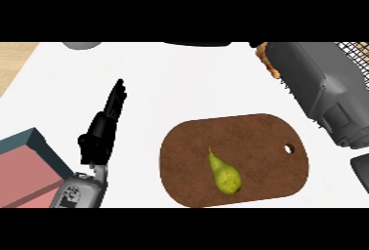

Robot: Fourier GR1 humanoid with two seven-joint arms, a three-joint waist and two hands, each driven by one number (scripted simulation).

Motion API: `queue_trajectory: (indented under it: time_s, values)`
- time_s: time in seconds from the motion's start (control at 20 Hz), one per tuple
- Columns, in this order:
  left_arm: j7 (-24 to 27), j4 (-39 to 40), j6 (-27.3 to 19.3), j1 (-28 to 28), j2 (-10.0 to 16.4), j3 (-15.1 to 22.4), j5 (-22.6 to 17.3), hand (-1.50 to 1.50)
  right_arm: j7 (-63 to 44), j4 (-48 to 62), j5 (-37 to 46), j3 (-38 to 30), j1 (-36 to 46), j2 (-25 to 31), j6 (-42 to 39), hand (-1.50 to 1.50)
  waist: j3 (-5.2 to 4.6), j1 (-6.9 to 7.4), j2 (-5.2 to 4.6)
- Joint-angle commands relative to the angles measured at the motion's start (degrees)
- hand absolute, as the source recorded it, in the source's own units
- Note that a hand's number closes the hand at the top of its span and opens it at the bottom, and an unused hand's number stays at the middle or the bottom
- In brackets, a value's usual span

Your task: Pick the croissant from the cutting board and place it in the tiered basket

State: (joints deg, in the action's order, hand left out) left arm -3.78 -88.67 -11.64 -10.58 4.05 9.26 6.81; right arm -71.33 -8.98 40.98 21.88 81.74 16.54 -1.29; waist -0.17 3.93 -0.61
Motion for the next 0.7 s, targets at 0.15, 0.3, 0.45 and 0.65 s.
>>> queue_trajectory:
  time_s: [0.15,0.3,0.45,0.65]
  values:
    - [0.29,-0.02,-1.06,0.14,-0.14,-0.37,0.76,0.0,-13.88,8.73,3.56,1.25,15.18,1.56,-0.5,1.5,-0.15,-0.49,0.38]
    - [0.98,1.83,-1.44,-0.11,0.04,-1.14,1.01,0.0,-13.88,8.88,3.98,1.6,18.53,2.57,-1.17,1.5,-0.19,-1.75,0.36]
    - [0.51,0.1,-0.18,1.35,-0.05,-0.42,-0.05,0.0,-13.88,8.95,3.79,1.41,19.47,3.79,2.6,1.5,-0.09,-1.12,0.13]
    - [1.67,0.83,-0.11,0.85,0.5,-1.03,0.18,0.0,-13.88,8.98,2.16,-0.2,20.72,5.82,10.01,1.5,0.03,-1.25,-0.17]
